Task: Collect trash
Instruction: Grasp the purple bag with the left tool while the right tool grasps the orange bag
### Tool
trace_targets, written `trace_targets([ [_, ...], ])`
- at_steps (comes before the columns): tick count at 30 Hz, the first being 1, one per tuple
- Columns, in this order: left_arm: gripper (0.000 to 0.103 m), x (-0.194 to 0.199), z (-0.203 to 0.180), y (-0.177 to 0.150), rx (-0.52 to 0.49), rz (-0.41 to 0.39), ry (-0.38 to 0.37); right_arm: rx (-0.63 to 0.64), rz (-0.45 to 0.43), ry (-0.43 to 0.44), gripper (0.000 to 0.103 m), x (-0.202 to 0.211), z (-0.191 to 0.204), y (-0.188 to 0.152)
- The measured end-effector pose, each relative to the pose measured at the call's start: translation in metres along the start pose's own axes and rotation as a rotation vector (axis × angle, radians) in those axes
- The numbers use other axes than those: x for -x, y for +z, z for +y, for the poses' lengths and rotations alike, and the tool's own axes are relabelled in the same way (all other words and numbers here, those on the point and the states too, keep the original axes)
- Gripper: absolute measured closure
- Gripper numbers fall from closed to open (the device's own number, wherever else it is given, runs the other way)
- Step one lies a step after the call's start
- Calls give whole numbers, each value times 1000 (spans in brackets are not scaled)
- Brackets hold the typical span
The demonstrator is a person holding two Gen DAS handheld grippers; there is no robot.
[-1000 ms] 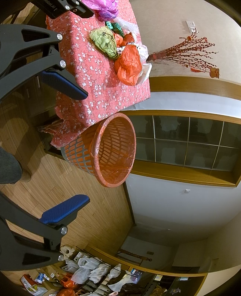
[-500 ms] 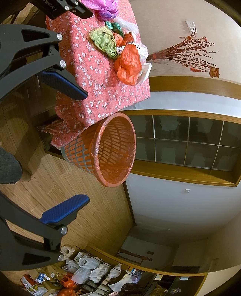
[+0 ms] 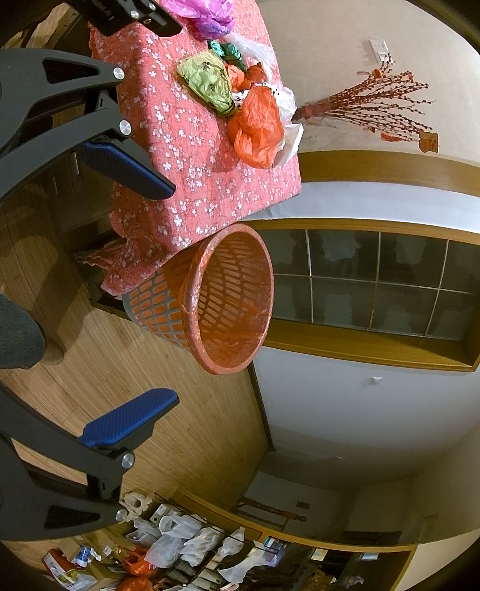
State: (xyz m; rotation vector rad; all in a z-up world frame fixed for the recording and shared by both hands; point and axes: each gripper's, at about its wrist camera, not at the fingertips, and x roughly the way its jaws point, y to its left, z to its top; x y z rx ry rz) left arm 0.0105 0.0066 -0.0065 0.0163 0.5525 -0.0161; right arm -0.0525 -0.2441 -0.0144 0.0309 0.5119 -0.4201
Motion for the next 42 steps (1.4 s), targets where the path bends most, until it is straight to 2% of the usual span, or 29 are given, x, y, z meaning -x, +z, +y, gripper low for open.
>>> trace_targets([
  [4, 4, -13, 19, 5, 29, 16, -3, 10, 16, 24, 2, -8, 5, 1],
  [9, 4, -33, 58, 16, 71, 26, 65, 20, 31, 64, 2, -15, 12, 3],
  [13, 4, -58, 100, 28, 106, 57, 148, 22, 41, 105, 2, -24, 21, 6],
  [20, 4, -104, 160, 44, 159, 117, 211, 44, 69, 168, 2, -43, 44, 12],
  [23, 4, -121, 175, 49, 179, 141, 194, 68, 69, 180, 2, -49, 56, 15],
  [27, 4, -143, 187, 53, 225, 189, 133, 93, 71, 192, 2, -58, 71, 20],
  [32, 4, -167, 185, 54, 230, 235, 60, 113, 70, 204, 2, -65, 85, 25],
  [34, 9, -170, 182, 54, 226, 239, 38, 126, 68, 208, 2, -68, 92, 27],
  [36, 24, -172, 181, 55, 227, 239, 9, 139, 66, 214, 2, -71, 99, 30],
  [37, 28, -171, 180, 55, 226, 235, -8, 148, 65, 218, 2, -73, 104, 31],
  [39, 43, -172, 179, 57, 217, 228, -23, 157, 61, 224, 2, -75, 109, 34],
  [42, 60, -167, 174, 60, 199, 207, -43, 160, 48, 238, 2, -81, 117, 42],
])
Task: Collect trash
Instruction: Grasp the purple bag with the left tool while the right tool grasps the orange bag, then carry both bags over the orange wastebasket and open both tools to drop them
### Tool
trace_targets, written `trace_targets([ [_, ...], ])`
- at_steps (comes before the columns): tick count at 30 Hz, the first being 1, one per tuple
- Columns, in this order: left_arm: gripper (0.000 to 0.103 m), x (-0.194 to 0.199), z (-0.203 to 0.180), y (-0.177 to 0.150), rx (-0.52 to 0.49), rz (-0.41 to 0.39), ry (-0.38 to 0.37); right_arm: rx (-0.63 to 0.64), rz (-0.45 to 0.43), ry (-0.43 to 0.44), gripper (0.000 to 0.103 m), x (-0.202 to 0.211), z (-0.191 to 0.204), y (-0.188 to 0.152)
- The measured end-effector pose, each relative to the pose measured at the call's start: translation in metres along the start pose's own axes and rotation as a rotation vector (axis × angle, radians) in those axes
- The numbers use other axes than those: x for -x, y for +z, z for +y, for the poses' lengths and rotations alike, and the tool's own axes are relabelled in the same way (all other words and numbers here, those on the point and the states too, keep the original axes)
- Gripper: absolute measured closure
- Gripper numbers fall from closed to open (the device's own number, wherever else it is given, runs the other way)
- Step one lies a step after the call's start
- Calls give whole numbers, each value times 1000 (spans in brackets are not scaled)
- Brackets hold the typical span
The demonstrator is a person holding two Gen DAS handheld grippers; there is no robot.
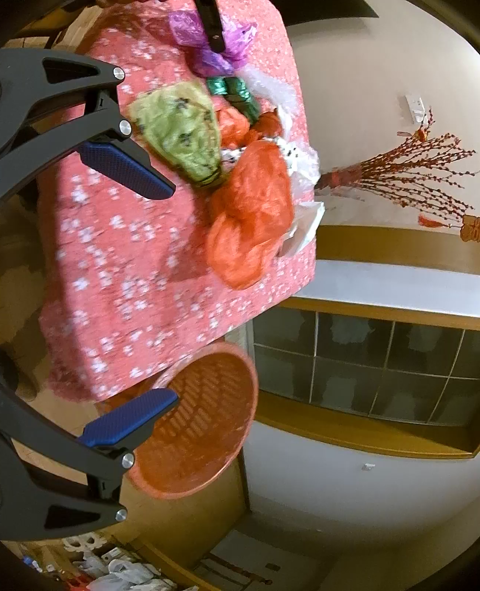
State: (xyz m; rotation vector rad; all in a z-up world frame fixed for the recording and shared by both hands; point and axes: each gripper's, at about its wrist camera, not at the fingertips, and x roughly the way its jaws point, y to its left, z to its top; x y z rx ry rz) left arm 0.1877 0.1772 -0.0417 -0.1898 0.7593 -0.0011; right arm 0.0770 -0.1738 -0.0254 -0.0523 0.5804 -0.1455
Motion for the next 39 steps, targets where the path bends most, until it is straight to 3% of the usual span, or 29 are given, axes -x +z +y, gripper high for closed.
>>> trace_targets([
  [3, 67, 6, -6, 1, -22, -26, 5, -3, -20, 19, 2, -7, 4, 12],
  [9, 70, 19, -5, 7, -27, -63, 19, -24, -29, 83, 8, -36, 8, 41],
  [17, 70, 37, -1, 15, -3, -92, 21, -68, 115, 141, 30, -103, 5, 58],
  [20, 70, 42, -5, 19, -5, -101, 19, -59, 193, 178, 53, -123, 6, 53],
  [22, 70, 45, -9, 23, -6, -105, 12, -62, 232, 206, 90, -131, 7, 48],
  [24, 70, 47, -12, 25, -7, -110, 7, -59, 226, 218, 97, -128, 7, 47],
  [32, 70, 54, -47, 37, -46, -132, -33, -84, 80, 233, 100, -86, -17, 66],
  [39, 70, 53, -96, 42, -97, -139, -106, -164, -31, 168, 101, -57, -58, 80],
])
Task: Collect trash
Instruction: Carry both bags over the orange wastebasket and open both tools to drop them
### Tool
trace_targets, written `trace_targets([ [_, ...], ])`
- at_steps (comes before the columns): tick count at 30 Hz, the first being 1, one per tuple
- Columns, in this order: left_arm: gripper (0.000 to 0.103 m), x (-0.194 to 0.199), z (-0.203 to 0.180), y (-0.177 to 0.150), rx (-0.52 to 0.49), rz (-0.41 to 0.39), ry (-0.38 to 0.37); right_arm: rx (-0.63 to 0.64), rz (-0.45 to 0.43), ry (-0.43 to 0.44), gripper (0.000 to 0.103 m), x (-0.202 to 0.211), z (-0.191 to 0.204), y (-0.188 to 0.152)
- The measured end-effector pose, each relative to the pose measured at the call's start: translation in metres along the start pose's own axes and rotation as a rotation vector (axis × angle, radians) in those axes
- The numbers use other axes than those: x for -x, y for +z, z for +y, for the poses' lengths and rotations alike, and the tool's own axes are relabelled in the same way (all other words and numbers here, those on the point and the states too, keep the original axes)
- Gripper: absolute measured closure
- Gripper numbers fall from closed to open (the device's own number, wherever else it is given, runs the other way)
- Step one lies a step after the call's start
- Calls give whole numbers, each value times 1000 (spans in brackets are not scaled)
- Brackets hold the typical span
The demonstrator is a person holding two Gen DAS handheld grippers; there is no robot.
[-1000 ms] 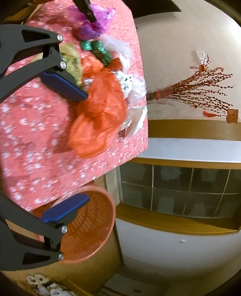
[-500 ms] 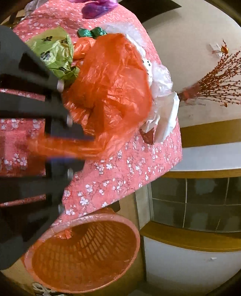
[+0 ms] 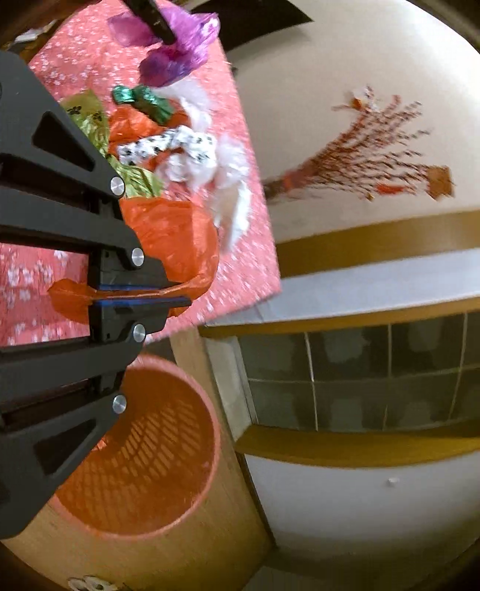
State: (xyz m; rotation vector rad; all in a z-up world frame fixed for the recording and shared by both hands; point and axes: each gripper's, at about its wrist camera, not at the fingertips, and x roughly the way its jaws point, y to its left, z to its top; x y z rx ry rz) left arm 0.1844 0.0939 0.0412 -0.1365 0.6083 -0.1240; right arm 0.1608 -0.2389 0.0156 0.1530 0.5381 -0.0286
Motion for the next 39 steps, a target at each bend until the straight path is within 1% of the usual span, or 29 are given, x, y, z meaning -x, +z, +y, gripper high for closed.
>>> trace_targets([
  [10, 70, -28, -89, 3, -88, 33, -141, -37, -101, -116, 101, 19, -38, 10],
  [15, 70, -41, -141, -1, -150, 51, -217, -50, -160, -228, 101, 33, -63, 14],
  [19, 70, -52, -181, -6, -201, 64, -263, -83, -177, -297, 101, 36, -87, 14],
  [24, 70, -68, -226, -14, -255, 90, -311, -112, -180, -348, 101, 37, -106, 13],
  [28, 70, -83, -246, -19, -282, 109, -336, -122, -187, -382, 101, 37, -119, 9],
  [29, 70, -86, -253, -21, -287, 112, -342, -127, -187, -385, 101, 37, -121, 10],
  [39, 70, -106, -287, -30, -332, 147, -377, -168, -187, -410, 101, 31, -141, 7],
])
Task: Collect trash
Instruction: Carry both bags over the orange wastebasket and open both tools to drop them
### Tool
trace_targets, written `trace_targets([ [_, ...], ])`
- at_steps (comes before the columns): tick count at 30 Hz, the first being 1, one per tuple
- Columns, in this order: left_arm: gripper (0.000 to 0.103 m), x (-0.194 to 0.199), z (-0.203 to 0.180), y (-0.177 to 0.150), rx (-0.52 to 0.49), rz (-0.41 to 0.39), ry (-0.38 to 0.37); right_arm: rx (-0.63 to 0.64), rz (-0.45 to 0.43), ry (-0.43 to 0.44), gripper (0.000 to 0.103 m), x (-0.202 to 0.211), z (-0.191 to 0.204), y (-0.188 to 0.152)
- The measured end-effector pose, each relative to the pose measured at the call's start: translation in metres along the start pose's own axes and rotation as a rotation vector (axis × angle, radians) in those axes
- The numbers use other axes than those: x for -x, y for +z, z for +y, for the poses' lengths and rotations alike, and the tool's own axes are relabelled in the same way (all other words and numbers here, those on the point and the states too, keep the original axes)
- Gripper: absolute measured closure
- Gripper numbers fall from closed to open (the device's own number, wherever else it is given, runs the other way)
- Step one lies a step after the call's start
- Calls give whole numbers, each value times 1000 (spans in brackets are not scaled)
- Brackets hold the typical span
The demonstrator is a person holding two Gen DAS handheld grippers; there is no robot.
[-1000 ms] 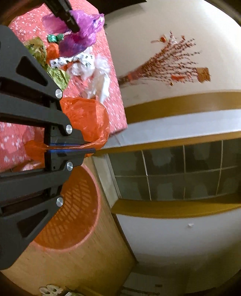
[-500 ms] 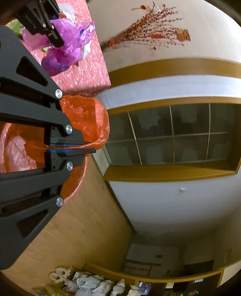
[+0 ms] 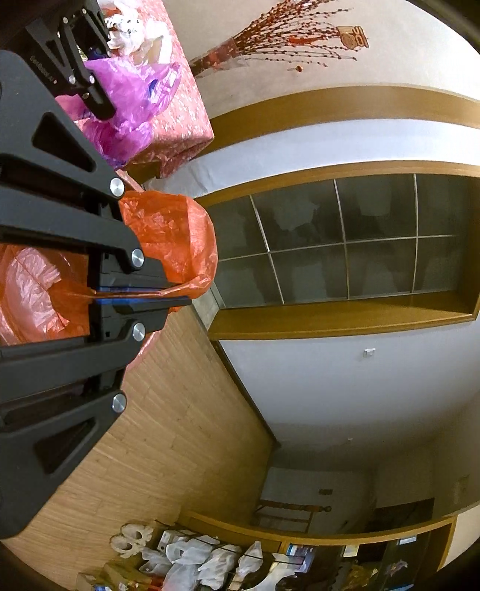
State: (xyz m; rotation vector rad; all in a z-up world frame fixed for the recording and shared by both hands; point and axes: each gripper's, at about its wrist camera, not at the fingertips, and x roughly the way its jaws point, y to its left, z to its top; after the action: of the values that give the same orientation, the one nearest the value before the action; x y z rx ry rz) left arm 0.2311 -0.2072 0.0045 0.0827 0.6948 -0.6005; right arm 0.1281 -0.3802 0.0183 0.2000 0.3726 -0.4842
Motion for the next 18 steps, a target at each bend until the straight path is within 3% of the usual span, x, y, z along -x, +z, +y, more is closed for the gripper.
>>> trace_targets([
  [11, 70, -33, -20, 3, -33, 38, -36, -32, 6, -9, 101, -16, -18, 2],
  [18, 53, -47, -26, 1, -46, 62, -40, -64, 56, 19, 97, -29, -26, -1],
])
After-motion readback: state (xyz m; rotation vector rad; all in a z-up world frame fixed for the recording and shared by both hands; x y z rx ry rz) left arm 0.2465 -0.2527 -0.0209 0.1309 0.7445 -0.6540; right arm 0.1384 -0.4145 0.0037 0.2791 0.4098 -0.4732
